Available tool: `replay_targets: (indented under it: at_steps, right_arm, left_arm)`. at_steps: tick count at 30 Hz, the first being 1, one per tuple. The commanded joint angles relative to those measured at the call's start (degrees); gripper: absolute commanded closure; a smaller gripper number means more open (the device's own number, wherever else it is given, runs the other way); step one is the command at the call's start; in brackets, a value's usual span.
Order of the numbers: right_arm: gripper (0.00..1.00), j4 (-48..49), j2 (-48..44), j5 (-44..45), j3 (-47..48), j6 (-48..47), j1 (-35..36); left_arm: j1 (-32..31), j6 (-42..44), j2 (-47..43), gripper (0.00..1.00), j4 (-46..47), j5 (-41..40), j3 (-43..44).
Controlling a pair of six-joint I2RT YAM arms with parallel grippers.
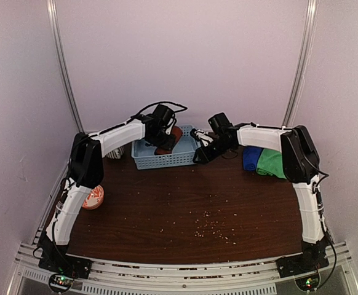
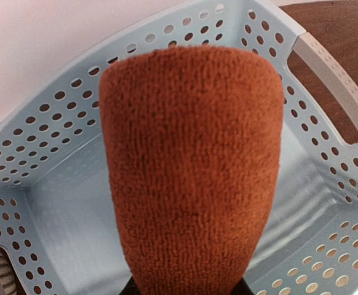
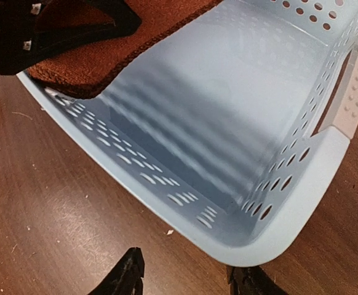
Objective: Roll the towels
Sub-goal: Adjust the storage box at the center of the board.
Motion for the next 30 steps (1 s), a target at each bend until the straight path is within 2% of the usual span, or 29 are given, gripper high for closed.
replay_targets:
  at_steps: [1,4,7,11,14,16,21,30]
  right_arm:
    - [0.52,-4.4,-3.4,-8.9,-1.4,-3.8,-0.8]
    - [0.51,-6.6,-8.1,-13.2,-4.5,-5.6,-1.5]
    - [0.51,-6.8,-10.9,-13.6,-5.9,-6.4,-2.8]
    - [0.53,-4.6,-10.2,-13.5,-4.2,-3.3,-6.3]
    - [0.54,-3.2,-8.3,-9.2,-2.7,-0.2,-7.7]
    - [0.56,-2.9,-6.7,-5.3,-2.2,0.9,-7.5]
    - [0.58,-4.3,-2.6,-3.8,-0.6,0.1,-5.1]
    - [0.58,-4.2,-5.4,-2.2,-1.9,-2.4,2.7]
  left_arm:
    - [0.1,-0.1,-2.7,1.0,-2.4,2.3,-0.8]
    - [0.1,-0.2,-6.6,1.0,-2.4,3.5,-6.6]
    - [0.1,-0.1,-11.4,1.0,0.0,3.6,-13.1]
    - [0.1,0.4,-14.7,1.0,-1.0,4.5,-16.5]
    - [0.1,0.0,-17.0,1.0,-1.6,5.9,-19.0]
    - [0.1,-0.8,-17.3,1.0,-2.1,4.4,-19.1]
    - [0.1,-3.0,-14.2,1.0,-3.9,0.5,-15.4]
    - [0.0,-5.7,-10.2,1.0,-4.3,0.9,-11.7]
